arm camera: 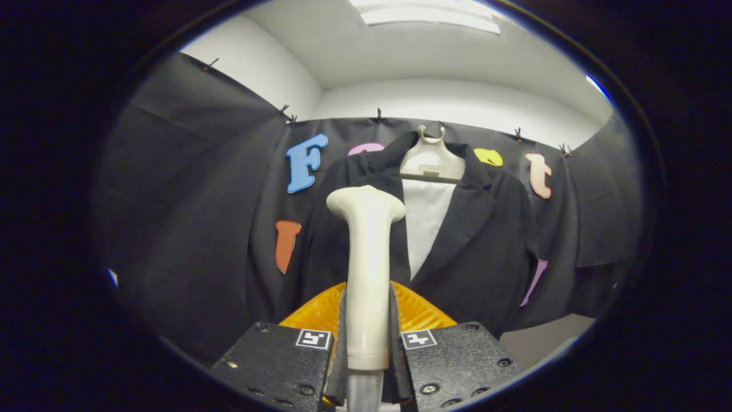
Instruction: Iron the clothes twice with a garment steamer, once on the left side and once on the right side.
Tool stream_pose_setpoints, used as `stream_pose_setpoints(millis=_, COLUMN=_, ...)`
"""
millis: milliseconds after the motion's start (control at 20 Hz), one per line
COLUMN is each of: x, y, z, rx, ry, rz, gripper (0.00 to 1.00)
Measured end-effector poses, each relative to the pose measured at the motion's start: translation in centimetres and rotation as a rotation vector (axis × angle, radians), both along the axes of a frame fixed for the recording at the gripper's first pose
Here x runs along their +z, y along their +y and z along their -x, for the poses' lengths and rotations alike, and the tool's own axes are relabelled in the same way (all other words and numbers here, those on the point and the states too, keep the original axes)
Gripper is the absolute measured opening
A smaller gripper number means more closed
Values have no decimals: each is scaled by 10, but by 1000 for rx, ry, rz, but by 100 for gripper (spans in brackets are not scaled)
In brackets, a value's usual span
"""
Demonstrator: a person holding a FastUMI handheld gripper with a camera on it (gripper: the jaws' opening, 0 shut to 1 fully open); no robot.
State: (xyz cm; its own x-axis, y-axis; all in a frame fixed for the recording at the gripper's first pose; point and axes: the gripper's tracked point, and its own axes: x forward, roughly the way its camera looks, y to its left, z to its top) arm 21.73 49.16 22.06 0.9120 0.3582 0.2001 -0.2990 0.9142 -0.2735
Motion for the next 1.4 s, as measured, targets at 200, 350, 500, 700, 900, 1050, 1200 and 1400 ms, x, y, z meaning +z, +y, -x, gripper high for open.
stream_pose_setpoints(millis=200, x=-29, y=-4, z=4, rx=-5, ry=45, rz=18, gripper=32)
stream_pose_setpoints(millis=350, x=-45, y=-12, z=8, rx=-9, ry=71, rz=27, gripper=32)
stream_pose_setpoints(millis=500, x=-66, y=-23, z=11, rx=-35, ry=98, rz=19, gripper=32)
stream_pose_setpoints(millis=700, x=-96, y=-29, z=21, rx=-29, ry=134, rz=39, gripper=32)
stream_pose_setpoints(millis=900, x=-126, y=-38, z=27, rx=-41, ry=192, rz=55, gripper=32)
stream_pose_setpoints(millis=1050, x=-149, y=-51, z=29, rx=-64, ry=239, rz=57, gripper=32)
stream_pose_setpoints(millis=1200, x=-165, y=-57, z=30, rx=-76, ry=256, rz=73, gripper=32)
stream_pose_setpoints(millis=1400, x=-192, y=-61, z=37, rx=-68, ry=299, rz=104, gripper=32)
